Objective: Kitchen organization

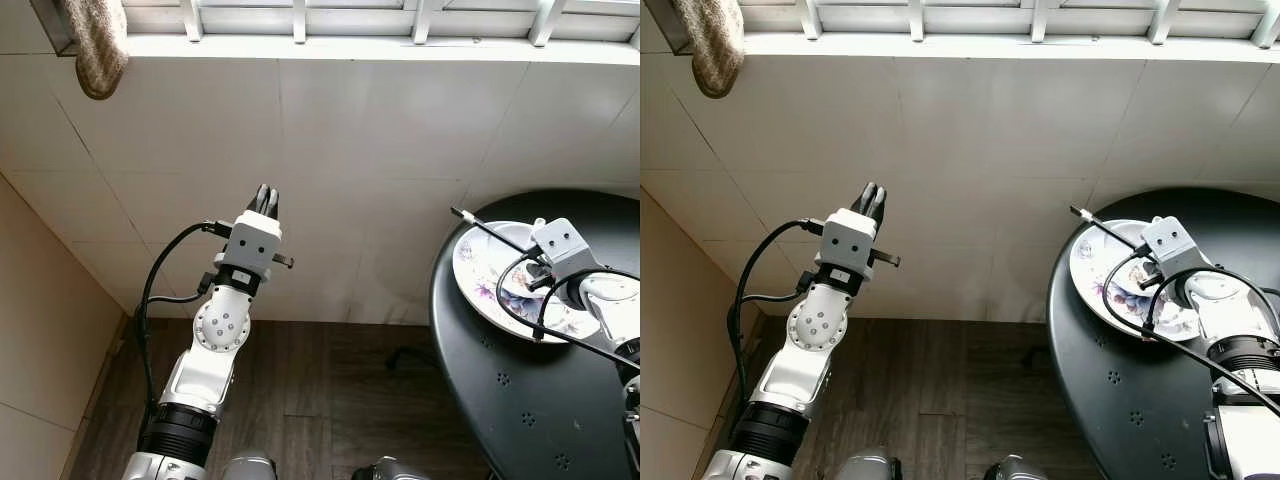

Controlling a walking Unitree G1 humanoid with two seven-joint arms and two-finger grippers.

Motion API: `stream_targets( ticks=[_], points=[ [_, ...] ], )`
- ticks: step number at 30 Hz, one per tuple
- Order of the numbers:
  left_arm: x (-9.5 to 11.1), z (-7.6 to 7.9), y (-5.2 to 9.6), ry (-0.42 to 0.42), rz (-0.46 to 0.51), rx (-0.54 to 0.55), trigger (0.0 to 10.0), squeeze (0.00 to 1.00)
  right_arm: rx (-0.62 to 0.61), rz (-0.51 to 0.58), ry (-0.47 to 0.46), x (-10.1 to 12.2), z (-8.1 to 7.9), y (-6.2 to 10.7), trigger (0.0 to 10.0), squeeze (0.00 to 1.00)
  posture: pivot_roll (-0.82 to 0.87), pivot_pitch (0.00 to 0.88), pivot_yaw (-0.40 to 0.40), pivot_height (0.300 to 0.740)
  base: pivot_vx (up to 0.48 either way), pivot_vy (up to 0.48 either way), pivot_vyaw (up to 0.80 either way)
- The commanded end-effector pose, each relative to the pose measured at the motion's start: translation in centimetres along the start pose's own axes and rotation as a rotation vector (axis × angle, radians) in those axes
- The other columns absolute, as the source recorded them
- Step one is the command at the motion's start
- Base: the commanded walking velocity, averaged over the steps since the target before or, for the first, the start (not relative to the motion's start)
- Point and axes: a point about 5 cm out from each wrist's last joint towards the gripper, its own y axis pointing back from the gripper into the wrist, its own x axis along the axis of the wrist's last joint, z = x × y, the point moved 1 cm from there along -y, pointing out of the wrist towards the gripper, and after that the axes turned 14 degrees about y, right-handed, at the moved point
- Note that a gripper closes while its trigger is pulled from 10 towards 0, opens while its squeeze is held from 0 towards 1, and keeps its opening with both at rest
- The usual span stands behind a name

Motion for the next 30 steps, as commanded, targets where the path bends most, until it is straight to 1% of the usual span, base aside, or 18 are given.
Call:
stream_targets(
  ticks=[1, 4, 7, 11, 13, 14, 17, 18, 20, 22, 24, 25, 26, 27, 28, 29, 30],
  points=[
    [-0.1, 0.1, -0.2, -0.006, -0.007, 0.002, 10.0, 0.0, -0.05, 0.063, -0.011, 1.6, 1.0, 0.1, 0.0, 0.0, 0.14, 0.0, -0.04, 0.74, 0.0, 0.0, 0.0],
    [-0.1, 0.1, -0.2, -0.007, -0.008, 0.002, 10.0, 0.0, -0.1, 0.093, -0.004, 2.4, 1.5, 0.2, 0.0, 0.0, 0.14, 0.0, -0.04, 0.74, 0.0, 0.0, 0.0],
    [-0.2, 0.1, -0.1, -0.008, -0.009, 0.003, 10.0, 0.0, -0.167, 0.154, -0.013, 3.7, 1.9, 0.4, 0.0, 0.0, 0.14, 0.0, -0.038, 0.74, 0.0, 0.0, 0.0],
    [-0.2, 0.1, -0.1, -0.008, -0.01, 0.002, 10.0, 0.0, -0.194, 0.189, -0.004, 4.5, 1.8, 0.5, 0.0, 0.0, 0.14, 0.0, -0.037, 0.74, 0.0, 0.0, 0.0],
    [-0.2, 0.1, -0.1, -0.01, -0.012, 0.001, 10.0, 0.0, -0.212, 0.245, -0.011, 5.6, 1.4, 0.8, 0.0, 0.0, 0.14, 0.0, -0.036, 0.74, 0.0, 0.0, 0.0],
    [-0.2, 0.1, -0.1, -0.01, -0.012, 0.001, 10.0, 0.0, -0.212, 0.245, -0.011, 5.6, 1.4, 0.8, 0.0, 0.0, 0.14, 0.0, -0.036, 0.74, 0.0, 0.0, 0.0],
    [-0.3, 0.0, -0.1, -0.012, -0.014, 0.002, 10.0, 0.0, -0.261, 0.442, -0.023, 8.7, 0.9, 2.0, 0.0, 0.0, 0.14, 0.0, -0.033, 0.74, 0.0, 0.0, 0.0],
    [-0.3, 0.0, -0.1, -0.013, -0.014, 0.002, 10.0, 0.0, -0.271, 0.483, -0.028, 9.3, 0.9, 2.3, 0.0, 0.0, 0.14, 0.0, -0.033, 0.74, 0.0, 0.0, 0.0],
    [-0.3, 0.0, -0.1, -0.013, -0.014, 0.001, 10.0, 0.0, -0.287, 0.55, -0.066, 10.6, 0.3, 2.8, 0.0, 0.0, 0.14, 0.0, -0.032, 0.74, 0.0, 0.0, 0.0],
    [-0.3, 0.0, -0.1, -0.014, -0.013, -0.001, 10.0, 0.0, -0.309, 0.633, -0.13, 12.0, -0.4, 3.6, 0.0, 0.0, 0.14, 0.0, -0.032, 0.74, 0.0, 0.0, 0.0],
    [-0.3, 0.0, -0.1, -0.015, -0.013, -0.001, 10.0, 0.0, -0.31, 0.648, -0.119, 12.2, -0.7, 3.7, 0.0, 0.0, 0.14, 0.0, -0.03, 0.74, 0.0, 0.0, 0.0],
    [-0.3, 0.0, -0.1, -0.016, -0.013, 0.0, 10.0, 0.0, -0.316, 0.661, -0.096, 12.5, -1.0, 3.9, 0.0, 0.0, 0.14, 0.0, -0.03, 0.74, 0.0, 0.0, 0.0],
    [-0.3, -0.1, -0.1, -0.019, -0.012, 0.002, 10.0, 0.0, -0.311, 0.69, -0.053, 13.2, -2.3, 4.2, 0.0, 0.0, 0.15, 0.0, -0.027, 0.74, 0.0, 0.0, 0.8],
    [-0.3, -0.1, -0.1, -0.019, -0.012, 0.002, 10.0, 0.0, -0.311, 0.69, -0.053, 13.2, -2.3, 4.2, 0.0, 0.0, 0.15, 0.0, -0.027, 0.74, 0.0, 0.0, 0.8],
    [-0.3, -0.2, -0.1, -0.021, -0.013, 0.003, 10.0, 0.0, -0.288, 0.72, -0.02, 13.7, -3.8, 4.5, 0.0, 0.0, 0.15, 0.0, -0.027, 0.74, 0.0, 0.0, 0.8],
    [-0.3, -0.2, -0.1, -0.022, -0.013, 0.004, 10.0, 0.0, -0.276, 0.732, -0.006, 14.0, -4.6, 4.6, 0.0, 0.0, 0.15, 0.0, -0.027, 0.74, 0.0, 0.0, 0.8],
    [-0.3, -0.3, -0.1, -0.022, -0.014, 0.004, 10.0, 0.0, -0.269, 0.739, 0.001, 14.1, -5.0, 4.7, 0.0, 0.0, 0.15, 0.0, -0.027, 0.74, 0.0, 0.0, 0.8]
  ],
)
